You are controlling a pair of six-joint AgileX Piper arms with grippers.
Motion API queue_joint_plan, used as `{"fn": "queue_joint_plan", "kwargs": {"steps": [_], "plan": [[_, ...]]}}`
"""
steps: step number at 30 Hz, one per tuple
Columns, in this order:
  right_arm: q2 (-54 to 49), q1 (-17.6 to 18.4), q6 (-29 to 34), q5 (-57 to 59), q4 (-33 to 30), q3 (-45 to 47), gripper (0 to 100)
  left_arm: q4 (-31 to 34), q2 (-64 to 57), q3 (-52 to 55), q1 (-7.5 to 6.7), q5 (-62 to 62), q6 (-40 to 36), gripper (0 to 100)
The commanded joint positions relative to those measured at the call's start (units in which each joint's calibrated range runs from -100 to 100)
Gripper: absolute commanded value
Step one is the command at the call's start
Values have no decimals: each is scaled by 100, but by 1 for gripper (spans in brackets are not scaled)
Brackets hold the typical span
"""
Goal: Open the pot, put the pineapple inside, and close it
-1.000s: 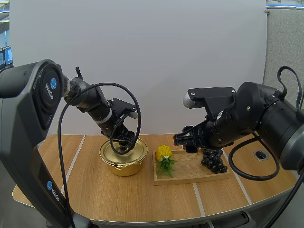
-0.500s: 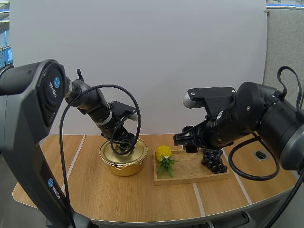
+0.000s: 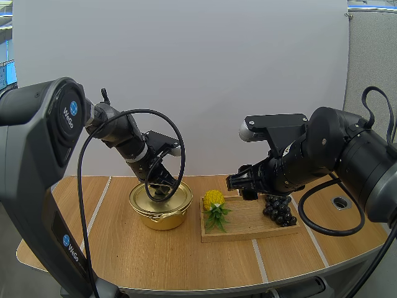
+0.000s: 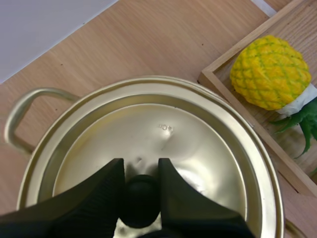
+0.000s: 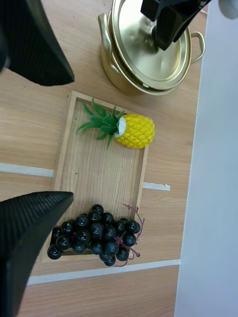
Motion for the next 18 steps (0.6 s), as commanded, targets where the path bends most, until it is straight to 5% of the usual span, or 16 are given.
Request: {"fn": "queue_joint_plan", "kwargs": {"steps": [1, 13, 18], "plan": [[-10, -20, 14, -43, 14, -62, 100, 35, -514, -397, -11, 360, -252, 0], [-10, -20, 14, -43, 24, -62, 100, 75, -2243, -2378, -11, 804, -700, 0], [-10, -20, 14, -43, 48, -62, 100, 601, -2593, -3332, -11, 768, -1125, 0]]}}
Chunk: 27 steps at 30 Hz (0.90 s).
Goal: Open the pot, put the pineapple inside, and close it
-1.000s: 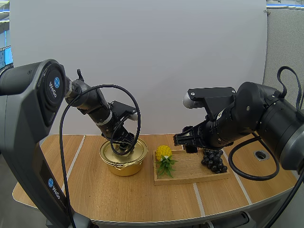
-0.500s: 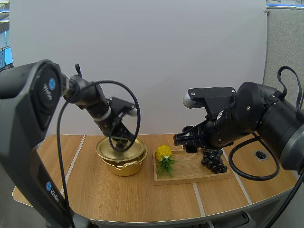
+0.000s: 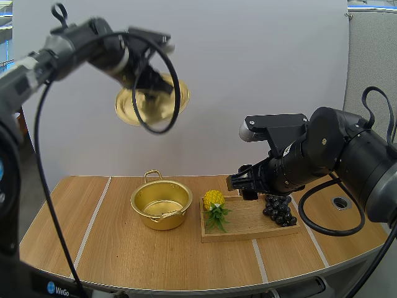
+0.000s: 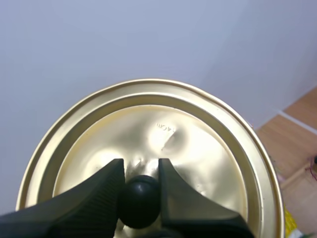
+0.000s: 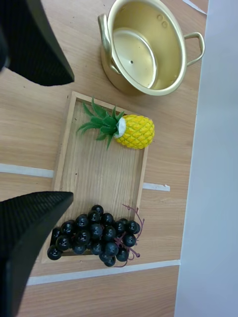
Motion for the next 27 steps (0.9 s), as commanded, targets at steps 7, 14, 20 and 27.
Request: {"fn": "queue_joint_plan", "kwargs": {"steps": [7, 14, 20, 27], "plan": [[-10, -20, 14, -43, 36, -62, 100, 1331, -203, -1745, -11, -53, -1082, 0], [-10, -20, 14, -80, 172, -62, 100, 1849, -203, -2702, -11, -433, -1479, 0], [-10, -20, 14, -456, 208, -62, 100, 1884, -217, -3311, -11, -761, -1536, 0], [154, -20, -220, -815, 500, -104, 100, 1941, -329, -3563, -11, -1387, -1536, 0]]}}
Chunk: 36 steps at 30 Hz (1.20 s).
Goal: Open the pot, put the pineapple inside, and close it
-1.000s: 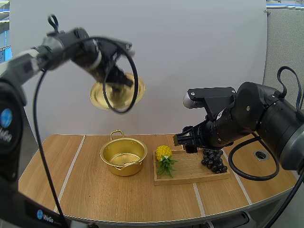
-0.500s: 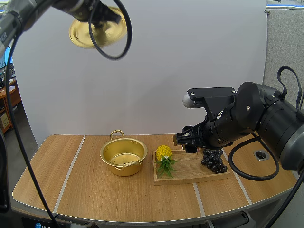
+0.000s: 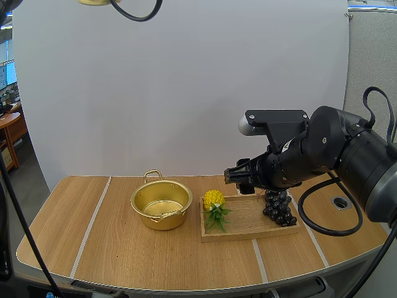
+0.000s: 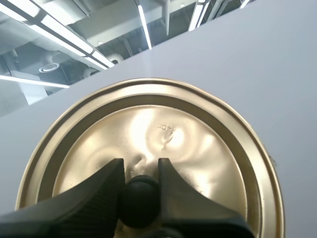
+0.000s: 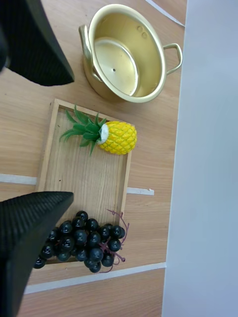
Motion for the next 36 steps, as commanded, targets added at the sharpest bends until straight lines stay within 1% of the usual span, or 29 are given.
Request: {"fn": "queue_joint_plan", "kwargs": {"steps": [1, 5, 8, 12, 19, 26, 36], "plan": [[229, -20, -268, -326, 345, -132, 100, 40, -114, -145, -11, -623, -71, 0], [682, -20, -361, -326, 441, -415, 100, 40, -162, -144, -11, -623, -71, 0], [1135, -20, -372, -396, 459, -741, 100, 40, -162, -144, -11, -623, -71, 0], [1821, 12, -547, -393, 566, -1106, 100, 40, -162, -144, -11, -623, -71, 0], [2844, 257, -618, -692, 674, -1509, 100, 40, -162, -144, -11, -623, -71, 0], [3514, 478, -505, -872, 674, -1742, 100, 40, -162, -144, -11, -623, -71, 0], [4310, 486, -432, -1585, 575, -1742, 100, 40, -162, -144, -11, -623, -71, 0]]}}
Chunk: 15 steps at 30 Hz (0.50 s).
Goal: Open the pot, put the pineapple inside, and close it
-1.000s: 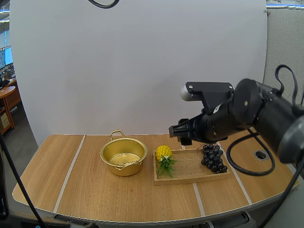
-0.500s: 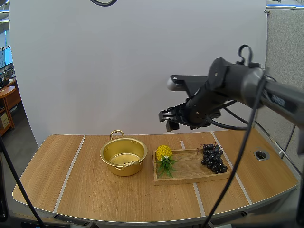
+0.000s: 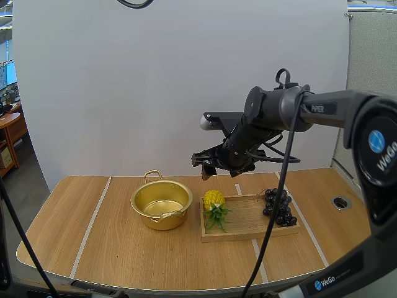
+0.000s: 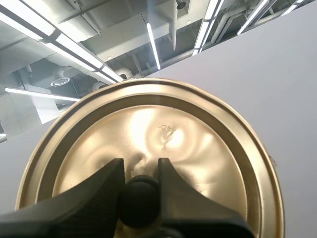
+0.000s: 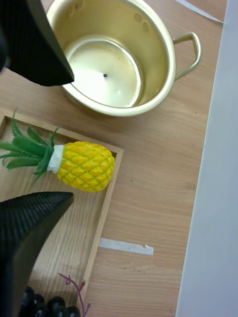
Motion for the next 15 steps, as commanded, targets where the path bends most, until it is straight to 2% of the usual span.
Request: {"fn": "queue_joint_plan", "kwargs": {"steps": [1, 15], "plan": [[175, 2, 18, -318, -52, -42, 100, -5, -20, -40, -11, -145, -59, 0], [942, 2, 18, -997, -78, -58, 100, -5, -20, -40, -11, -145, -59, 0]]}}
